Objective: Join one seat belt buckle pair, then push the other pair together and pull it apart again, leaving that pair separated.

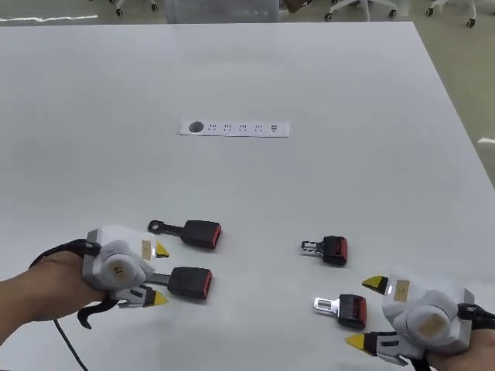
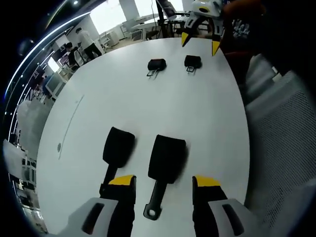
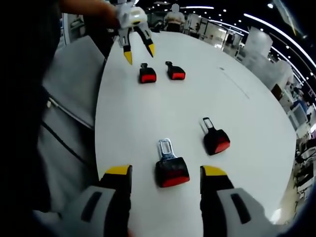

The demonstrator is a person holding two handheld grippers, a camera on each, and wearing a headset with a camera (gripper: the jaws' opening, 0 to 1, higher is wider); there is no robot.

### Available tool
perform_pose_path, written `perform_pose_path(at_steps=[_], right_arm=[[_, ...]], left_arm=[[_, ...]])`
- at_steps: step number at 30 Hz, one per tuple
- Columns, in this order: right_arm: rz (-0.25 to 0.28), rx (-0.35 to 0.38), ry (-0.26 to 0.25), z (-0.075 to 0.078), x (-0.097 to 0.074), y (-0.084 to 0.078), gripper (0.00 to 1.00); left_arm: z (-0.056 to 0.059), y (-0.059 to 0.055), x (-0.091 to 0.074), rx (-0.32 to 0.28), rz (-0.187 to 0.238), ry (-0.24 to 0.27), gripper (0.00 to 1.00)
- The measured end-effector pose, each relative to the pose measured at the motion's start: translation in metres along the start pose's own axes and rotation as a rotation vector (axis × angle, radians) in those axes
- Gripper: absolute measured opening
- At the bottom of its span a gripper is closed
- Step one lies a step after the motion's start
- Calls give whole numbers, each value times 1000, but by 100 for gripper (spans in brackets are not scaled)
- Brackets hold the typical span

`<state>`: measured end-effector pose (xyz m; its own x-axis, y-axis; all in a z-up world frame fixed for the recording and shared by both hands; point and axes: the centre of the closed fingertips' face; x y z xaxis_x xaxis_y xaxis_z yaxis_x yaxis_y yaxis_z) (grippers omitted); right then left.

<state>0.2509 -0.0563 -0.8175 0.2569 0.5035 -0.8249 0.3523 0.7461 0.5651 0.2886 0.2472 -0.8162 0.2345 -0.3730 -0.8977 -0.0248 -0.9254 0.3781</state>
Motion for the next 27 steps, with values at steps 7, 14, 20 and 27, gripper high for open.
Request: perform_pose_path(at_steps=[7, 14, 20, 27], right_arm=[[-38, -20, 34, 7, 13, -4, 46], [-89, -31, 62, 11, 21, -12, 39], [-125, -48, 82, 12, 26, -20, 39], [-164, -48, 111, 15, 35, -29, 35]], left_arm=[[5, -5, 16, 2, -20, -59, 46], [5, -4, 21, 3, -25, -84, 42], [2, 2, 25, 36, -4, -101, 42], [2, 4, 36, 60, -12, -138, 39]])
Point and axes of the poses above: the centre of the closed fingertips' face, and the gripper's own axes: x roughly forward along the fingers, z roughly to its right, y roughly out of its top, and after that the axes turned 9 degrees about x, right-handed
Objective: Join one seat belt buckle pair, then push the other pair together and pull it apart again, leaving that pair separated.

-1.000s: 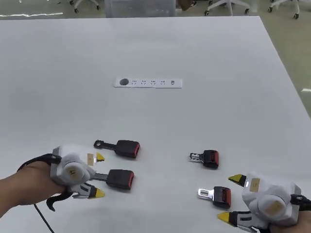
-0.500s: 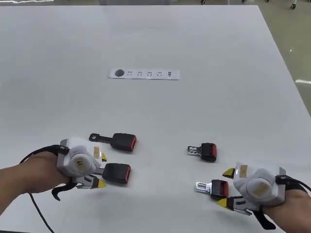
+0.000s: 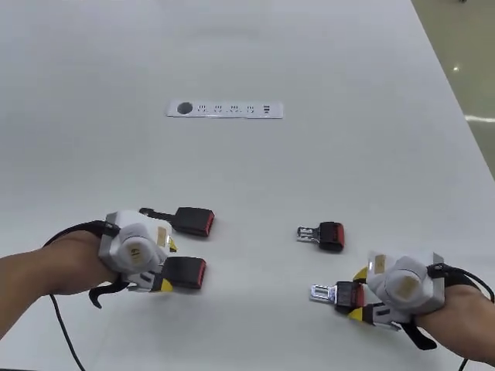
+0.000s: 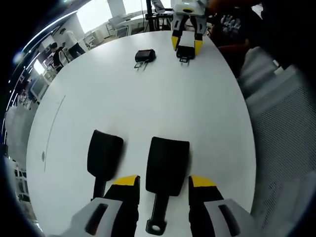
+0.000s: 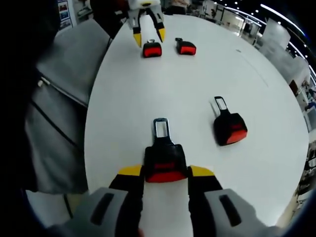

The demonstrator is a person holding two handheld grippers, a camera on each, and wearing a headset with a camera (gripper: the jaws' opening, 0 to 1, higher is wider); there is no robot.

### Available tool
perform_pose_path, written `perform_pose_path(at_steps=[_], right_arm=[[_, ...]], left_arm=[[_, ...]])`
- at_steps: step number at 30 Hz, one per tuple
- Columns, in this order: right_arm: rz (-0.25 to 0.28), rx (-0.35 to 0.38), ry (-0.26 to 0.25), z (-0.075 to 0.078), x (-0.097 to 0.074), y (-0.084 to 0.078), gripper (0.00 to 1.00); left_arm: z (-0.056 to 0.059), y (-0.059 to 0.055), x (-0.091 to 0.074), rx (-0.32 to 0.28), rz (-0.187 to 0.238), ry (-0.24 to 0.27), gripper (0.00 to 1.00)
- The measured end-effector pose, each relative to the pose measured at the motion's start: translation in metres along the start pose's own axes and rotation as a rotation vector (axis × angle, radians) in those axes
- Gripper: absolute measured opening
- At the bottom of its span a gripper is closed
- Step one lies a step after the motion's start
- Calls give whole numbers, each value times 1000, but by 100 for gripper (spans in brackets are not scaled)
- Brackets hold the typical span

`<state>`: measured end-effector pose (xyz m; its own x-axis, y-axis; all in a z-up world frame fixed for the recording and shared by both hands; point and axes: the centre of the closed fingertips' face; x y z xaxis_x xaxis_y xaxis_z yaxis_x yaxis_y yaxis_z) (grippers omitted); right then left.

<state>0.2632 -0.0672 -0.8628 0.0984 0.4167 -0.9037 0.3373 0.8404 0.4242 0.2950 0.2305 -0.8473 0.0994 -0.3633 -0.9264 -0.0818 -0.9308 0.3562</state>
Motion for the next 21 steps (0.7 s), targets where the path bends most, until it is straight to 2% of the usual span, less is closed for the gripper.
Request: perform_pose_path(at_steps=[2, 8, 10, 13, 18, 21], right_arm=[[-7, 8, 12, 1, 2, -2, 36], [10, -26, 21, 2, 2, -2, 35], [18, -33, 22, 2, 2, -2, 34], [24, -26, 27, 3, 2, -3, 33], [30, -30, 32, 3, 3, -2, 33], [34, -27, 34, 2, 3, -1, 33]], left_arm=[[2, -1, 3, -11, -5, -19, 35], [3, -4, 6, 0, -5, -18, 33], [2, -8, 8, 60, -21, -12, 32], [3, -7, 10, 28, -13, -12, 31], [4, -7, 12, 63, -8, 2, 31], [4, -7, 12, 62, -4, 1, 31]])
Point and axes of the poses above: the centre of the closed fingertips' face, and the gripper's own axes: x roughly forward along the fingers, z roughly to its right, y roughly out of its top, and after that the axes turned 9 degrees about x, right-handed
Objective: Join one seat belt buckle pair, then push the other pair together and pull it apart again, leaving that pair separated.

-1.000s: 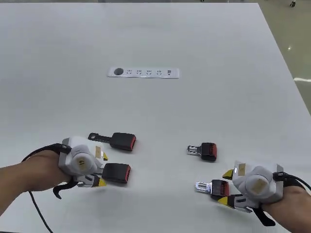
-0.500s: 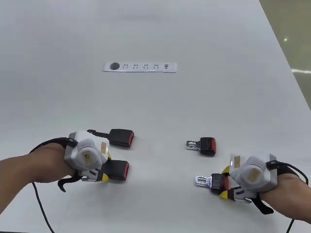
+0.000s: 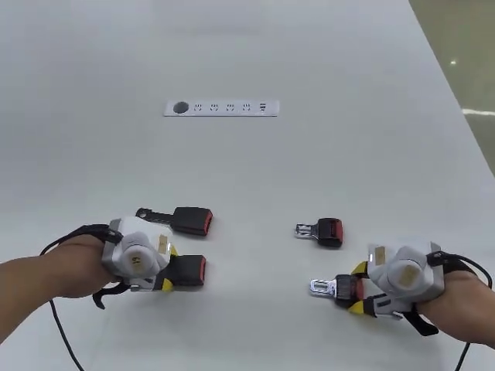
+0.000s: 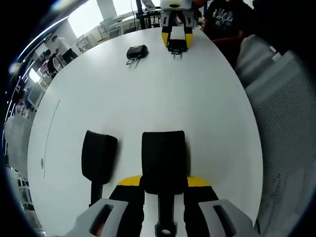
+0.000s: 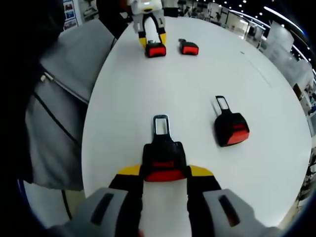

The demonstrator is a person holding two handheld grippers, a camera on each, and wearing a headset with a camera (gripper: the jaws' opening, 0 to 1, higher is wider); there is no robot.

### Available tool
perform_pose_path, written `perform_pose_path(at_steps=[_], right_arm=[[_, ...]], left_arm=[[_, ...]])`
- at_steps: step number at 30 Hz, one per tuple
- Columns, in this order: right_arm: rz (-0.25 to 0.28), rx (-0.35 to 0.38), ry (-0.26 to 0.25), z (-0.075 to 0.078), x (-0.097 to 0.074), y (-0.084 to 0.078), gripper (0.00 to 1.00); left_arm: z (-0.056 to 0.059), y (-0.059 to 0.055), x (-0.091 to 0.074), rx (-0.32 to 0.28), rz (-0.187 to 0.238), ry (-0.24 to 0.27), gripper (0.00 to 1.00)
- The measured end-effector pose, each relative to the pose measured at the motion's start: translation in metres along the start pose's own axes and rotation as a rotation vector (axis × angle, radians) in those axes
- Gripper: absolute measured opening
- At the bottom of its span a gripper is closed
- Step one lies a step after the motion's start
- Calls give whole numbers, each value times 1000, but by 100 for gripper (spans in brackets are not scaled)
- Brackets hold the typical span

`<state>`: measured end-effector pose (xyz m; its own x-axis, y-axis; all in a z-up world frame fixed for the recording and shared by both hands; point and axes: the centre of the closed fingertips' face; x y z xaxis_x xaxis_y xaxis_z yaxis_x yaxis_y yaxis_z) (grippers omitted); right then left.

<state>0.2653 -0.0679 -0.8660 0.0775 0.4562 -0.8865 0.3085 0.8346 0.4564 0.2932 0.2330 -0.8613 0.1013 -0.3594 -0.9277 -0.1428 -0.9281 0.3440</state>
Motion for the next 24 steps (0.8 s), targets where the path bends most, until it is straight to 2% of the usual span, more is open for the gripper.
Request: perform_pose_path(at_steps=[6, 8, 11, 24], right_arm=[[-4, -6, -4, 0, 0, 0, 34], [-15, -9, -7, -1, 0, 1, 34], [-35, -1, -13, 0, 0, 1, 34], [-36, -1, -15, 0, 0, 1, 34]], left_arm=[[0, 0, 0, -6, 13, -8, 31], [-1, 0, 1, -29, 8, -15, 31], [-1, 0, 1, -18, 0, -24, 32], [-1, 0, 1, -20, -3, -36, 32]])
Point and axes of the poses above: the centre of the closed fingertips' face, and the gripper's own axes: x roughly forward along the fingers, z roughly to its right, y roughly out of its top, and after that the axes turned 9 degrees about x, right-handed
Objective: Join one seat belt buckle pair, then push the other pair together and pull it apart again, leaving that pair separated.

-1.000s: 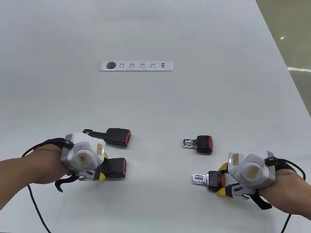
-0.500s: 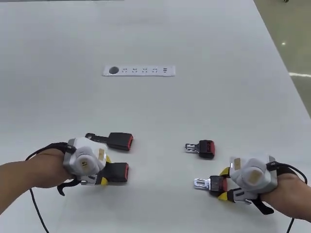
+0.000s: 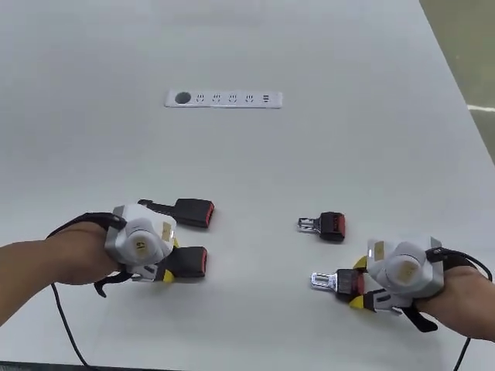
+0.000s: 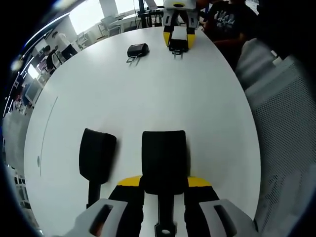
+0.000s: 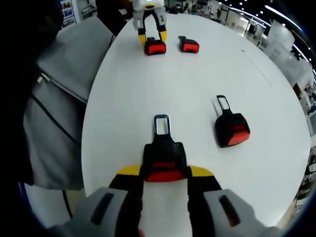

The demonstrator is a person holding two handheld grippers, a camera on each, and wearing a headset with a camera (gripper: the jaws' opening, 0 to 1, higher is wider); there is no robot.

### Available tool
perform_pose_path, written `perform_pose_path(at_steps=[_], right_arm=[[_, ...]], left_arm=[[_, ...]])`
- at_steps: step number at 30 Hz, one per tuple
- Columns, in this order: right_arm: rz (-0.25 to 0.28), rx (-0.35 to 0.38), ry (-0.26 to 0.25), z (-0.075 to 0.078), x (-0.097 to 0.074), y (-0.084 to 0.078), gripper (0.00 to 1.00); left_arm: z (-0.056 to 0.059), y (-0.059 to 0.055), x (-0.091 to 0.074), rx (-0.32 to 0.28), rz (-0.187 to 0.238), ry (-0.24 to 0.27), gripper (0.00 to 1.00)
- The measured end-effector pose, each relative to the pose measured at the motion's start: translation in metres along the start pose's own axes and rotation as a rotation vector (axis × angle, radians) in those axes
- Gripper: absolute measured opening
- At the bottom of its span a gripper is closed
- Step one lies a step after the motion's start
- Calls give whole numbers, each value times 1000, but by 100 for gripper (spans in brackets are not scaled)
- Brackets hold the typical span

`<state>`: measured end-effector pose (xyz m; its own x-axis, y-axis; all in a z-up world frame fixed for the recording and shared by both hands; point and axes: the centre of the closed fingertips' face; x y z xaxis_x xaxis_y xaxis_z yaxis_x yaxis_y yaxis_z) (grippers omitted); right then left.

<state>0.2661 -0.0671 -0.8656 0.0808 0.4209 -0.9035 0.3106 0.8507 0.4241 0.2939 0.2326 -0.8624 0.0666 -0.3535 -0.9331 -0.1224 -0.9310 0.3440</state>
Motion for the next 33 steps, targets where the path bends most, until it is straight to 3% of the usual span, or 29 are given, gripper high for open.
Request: perform_pose_path(at_steps=[6, 12, 15, 22, 33], right_arm=[[12, -9, 6, -8, 8, 17, 34], [45, -28, 23, -14, 22, 49, 34], [63, -83, 52, -20, 31, 67, 34], [69, -63, 42, -19, 44, 95, 34], [75, -87, 51, -32, 68, 142, 33]], left_arm=[[0, 0, 0, 16, 0, -9, 32], [0, 0, 0, 13, -5, -12, 32], [-1, 0, 0, 13, -2, -10, 32], [-1, 1, 1, 38, -11, -28, 32], [-1, 0, 2, 33, -8, -21, 32]])
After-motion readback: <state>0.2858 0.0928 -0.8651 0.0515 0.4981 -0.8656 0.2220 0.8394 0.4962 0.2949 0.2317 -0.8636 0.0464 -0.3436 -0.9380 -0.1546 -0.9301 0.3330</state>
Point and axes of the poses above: the centre of the closed fingertips' face, and the gripper's own axes: x roughly forward along the fingers, z roughly to its right, y roughly out of its top, and after that the axes turned 9 degrees about x, right-handed
